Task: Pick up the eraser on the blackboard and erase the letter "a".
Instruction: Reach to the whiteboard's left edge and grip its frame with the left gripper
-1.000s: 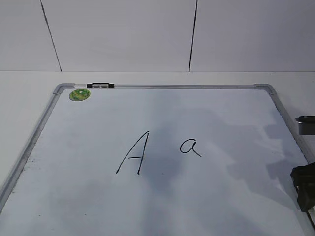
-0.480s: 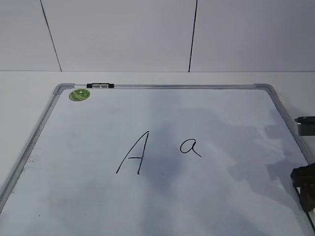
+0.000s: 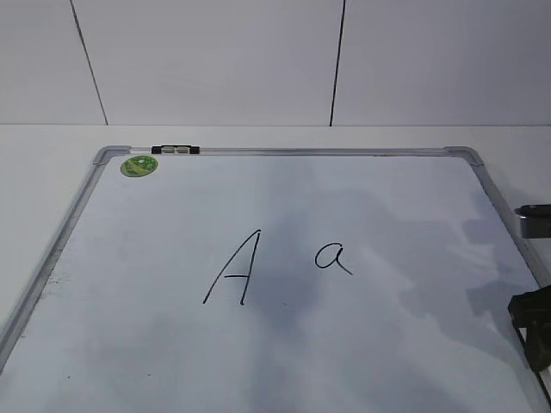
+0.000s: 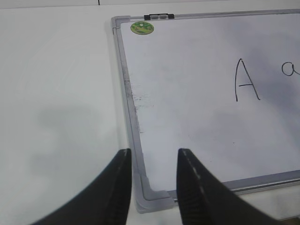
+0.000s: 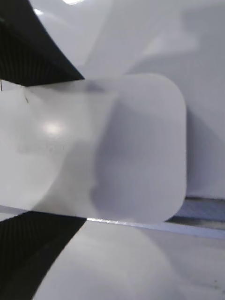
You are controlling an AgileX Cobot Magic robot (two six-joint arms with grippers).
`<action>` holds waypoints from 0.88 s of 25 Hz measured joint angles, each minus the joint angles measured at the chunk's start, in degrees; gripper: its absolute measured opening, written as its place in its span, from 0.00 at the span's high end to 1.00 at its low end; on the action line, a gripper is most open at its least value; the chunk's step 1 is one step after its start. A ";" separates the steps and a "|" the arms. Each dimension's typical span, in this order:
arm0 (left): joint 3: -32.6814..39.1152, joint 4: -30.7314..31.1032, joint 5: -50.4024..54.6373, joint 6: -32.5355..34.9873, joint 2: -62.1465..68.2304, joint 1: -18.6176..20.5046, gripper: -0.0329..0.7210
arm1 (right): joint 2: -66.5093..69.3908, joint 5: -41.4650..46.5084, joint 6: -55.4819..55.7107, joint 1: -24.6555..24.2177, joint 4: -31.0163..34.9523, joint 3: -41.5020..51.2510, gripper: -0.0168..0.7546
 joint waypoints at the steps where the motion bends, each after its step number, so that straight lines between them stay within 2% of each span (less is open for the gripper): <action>1: 0.00 0.00 0.00 0.00 0.00 0.00 0.63 | 0.00 0.00 0.00 0.00 0.00 0.00 0.22; 22: 0.00 0.00 0.00 0.00 0.00 0.00 0.63 | 0.00 -0.25 0.00 0.00 0.00 0.00 0.25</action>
